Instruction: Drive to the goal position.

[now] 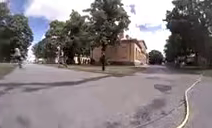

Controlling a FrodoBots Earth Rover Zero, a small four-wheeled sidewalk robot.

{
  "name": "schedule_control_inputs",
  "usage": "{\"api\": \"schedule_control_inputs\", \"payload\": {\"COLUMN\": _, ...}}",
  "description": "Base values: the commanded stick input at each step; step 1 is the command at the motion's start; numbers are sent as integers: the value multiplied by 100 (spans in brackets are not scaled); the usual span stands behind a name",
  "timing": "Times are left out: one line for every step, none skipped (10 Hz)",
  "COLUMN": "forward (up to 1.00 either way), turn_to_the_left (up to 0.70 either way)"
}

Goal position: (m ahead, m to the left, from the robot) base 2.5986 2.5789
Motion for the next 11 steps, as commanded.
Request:
{"api": "schedule_control_inputs", "payload": {"forward": 70, "turn_to_the_left": 0}}
{"api": "schedule_control_inputs", "payload": {"forward": 70, "turn_to_the_left": 0}}
{"api": "schedule_control_inputs", "payload": {"forward": 70, "turn_to_the_left": 0}}
{"api": "schedule_control_inputs", "payload": {"forward": 70, "turn_to_the_left": 0}}
{"api": "schedule_control_inputs", "payload": {"forward": 70, "turn_to_the_left": 0}}
{"api": "schedule_control_inputs", "payload": {"forward": 70, "turn_to_the_left": 0}}
{"api": "schedule_control_inputs", "payload": {"forward": 70, "turn_to_the_left": 0}}
{"api": "schedule_control_inputs", "payload": {"forward": 70, "turn_to_the_left": 0}}
{"api": "schedule_control_inputs", "payload": {"forward": 70, "turn_to_the_left": 0}}
{"api": "schedule_control_inputs", "payload": {"forward": 70, "turn_to_the_left": 0}}
{"api": "schedule_control_inputs", "payload": {"forward": 70, "turn_to_the_left": 0}}
